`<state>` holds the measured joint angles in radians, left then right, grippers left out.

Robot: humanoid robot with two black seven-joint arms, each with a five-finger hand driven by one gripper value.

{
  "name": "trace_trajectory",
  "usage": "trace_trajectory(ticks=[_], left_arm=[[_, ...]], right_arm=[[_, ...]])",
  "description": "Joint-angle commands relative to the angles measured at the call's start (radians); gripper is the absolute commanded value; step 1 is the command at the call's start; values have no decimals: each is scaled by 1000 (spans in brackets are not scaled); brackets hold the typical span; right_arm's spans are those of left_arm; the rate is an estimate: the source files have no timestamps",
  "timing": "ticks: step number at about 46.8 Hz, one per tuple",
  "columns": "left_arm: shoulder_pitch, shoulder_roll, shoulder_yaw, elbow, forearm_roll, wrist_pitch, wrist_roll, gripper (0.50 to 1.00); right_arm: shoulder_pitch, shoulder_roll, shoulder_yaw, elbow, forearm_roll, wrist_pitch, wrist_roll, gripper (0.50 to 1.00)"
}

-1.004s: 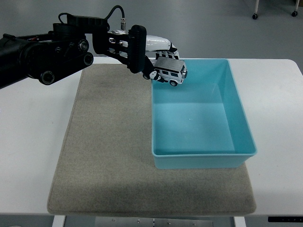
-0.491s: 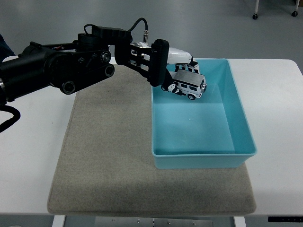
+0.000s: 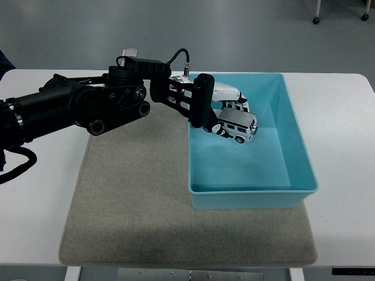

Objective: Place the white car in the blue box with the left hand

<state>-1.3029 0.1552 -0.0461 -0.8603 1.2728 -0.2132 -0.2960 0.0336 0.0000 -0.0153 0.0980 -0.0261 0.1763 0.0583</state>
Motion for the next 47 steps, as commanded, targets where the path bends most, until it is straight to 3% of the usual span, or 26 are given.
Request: trace_trajectory(ticks=[1,9,14,22,47], left_arm=[[7,-2,2,4,0,2,0,578],[11,-2,3,12,0,2,0,587],[13,-2,2,11,0,2,-5,705],[22,-2,3,11,0,0,-12,765],[21,-2,-4,12,0,0,-14,769]], right_arm=[[0,0,0,0,0,0,0,936],[0,0,0,0,0,0,0,936],[0,0,0,0,0,0,0,936],[0,0,0,0,0,0,0,936],[0,0,0,0,0,0,0,936]])
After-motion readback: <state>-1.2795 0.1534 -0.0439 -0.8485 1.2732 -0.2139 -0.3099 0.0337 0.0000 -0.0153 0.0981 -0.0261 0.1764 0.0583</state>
